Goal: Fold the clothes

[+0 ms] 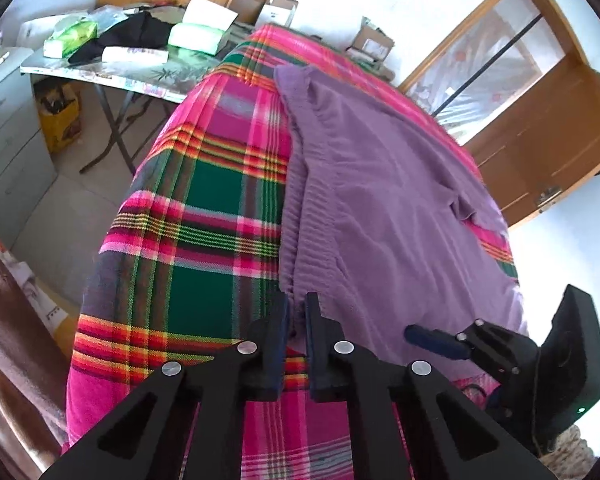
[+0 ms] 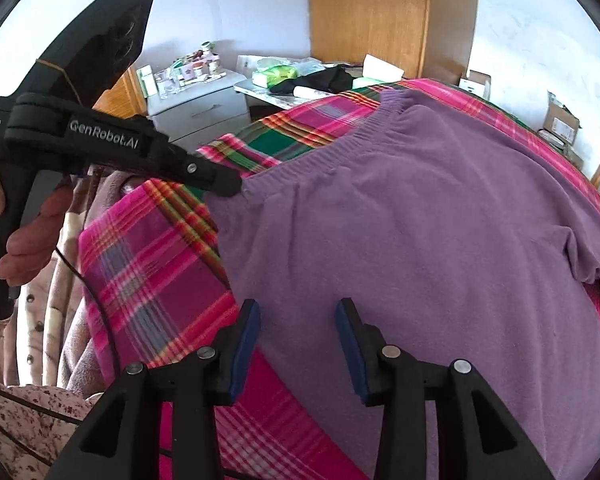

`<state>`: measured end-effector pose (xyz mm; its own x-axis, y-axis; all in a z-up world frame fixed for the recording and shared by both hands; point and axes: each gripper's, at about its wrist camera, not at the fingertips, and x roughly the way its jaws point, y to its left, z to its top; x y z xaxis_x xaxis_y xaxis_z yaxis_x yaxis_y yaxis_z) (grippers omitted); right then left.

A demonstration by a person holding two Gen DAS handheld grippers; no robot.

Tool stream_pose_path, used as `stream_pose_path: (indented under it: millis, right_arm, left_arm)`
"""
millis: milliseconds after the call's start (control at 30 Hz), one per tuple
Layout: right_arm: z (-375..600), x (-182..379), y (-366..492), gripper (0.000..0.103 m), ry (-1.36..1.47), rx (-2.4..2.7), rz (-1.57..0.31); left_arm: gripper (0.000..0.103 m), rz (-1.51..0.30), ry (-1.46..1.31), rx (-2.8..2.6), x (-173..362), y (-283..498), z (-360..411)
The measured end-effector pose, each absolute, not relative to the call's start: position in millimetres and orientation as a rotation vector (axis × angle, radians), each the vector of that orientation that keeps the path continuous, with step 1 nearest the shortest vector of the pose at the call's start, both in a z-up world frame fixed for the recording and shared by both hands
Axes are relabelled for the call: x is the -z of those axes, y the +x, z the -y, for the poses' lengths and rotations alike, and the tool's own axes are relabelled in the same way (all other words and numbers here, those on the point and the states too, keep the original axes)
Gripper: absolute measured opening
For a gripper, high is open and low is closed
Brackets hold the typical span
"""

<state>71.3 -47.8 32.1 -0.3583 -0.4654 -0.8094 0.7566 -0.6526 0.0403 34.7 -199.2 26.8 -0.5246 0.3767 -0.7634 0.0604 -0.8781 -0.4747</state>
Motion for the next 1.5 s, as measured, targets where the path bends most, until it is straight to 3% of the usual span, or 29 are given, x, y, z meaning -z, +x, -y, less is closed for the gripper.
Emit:
stream_pose_path:
  millis: [133, 200, 233, 300, 633, 867, 1033, 1333, 1433, 1500]
  right_arm:
    - [52.8, -31.3, 74.7, 0.040, 1.051, 2.088, -0.466]
    - [53.2, -31.7, 75.8, 0.023, 1.039, 2.099, -0.456]
    - [53.9, -31.9, 76.3, 0.005, 1.037, 2.105, -0.455]
    - [56.5, -32.5, 77.8, 0.003, 1.034, 2.119, -0.467]
    - [59.5, -37.1, 81.2, 0.002, 1.048, 2.097, -0.385]
    - [46.9, -35.6, 64.0, 0.007, 1.142, 2.054, -0.194]
    - [33.1, -54.2, 65.7, 0.024, 1.115, 2.025, -0.185]
    - [-29.7, -170.0, 31.5, 0.026, 0.942, 2.248, -0.334]
    - [-57.7, -226.1, 2.5, 0.027, 0.886, 2.328, -0.315]
    - [-74.3, -255.9, -20.6, 0.027, 0.851, 2.396, -0.281]
  left_arm:
    - [0.007, 0.692, -1.400, -2.495, -26.9, 38.4, 201.7]
    - [0.007, 0.706, -1.397, -2.491, -26.0, 39.3, 202.7]
    - [0.007, 0.719, -1.396, -2.487, -25.5, 39.8, 204.1]
    - [0.007, 0.736, -1.392, -2.481, -25.3, 40.6, 206.6]
    - [0.004, 0.760, -1.399, -2.511, -26.2, 48.4, 214.7]
    - [0.005, 0.731, -1.444, -2.530, -25.3, 47.6, 219.3]
    - [0.020, 0.652, -1.455, -2.540, -38.2, 40.9, 213.1]
    - [0.023, 0.352, -1.358, -2.649, -123.8, 2.2, 198.7]
    - [0.036, 0.276, -1.295, -2.678, -161.6, -18.4, 193.8]
    - [0.037, 0.217, -1.264, -2.696, -184.3, -35.5, 186.7]
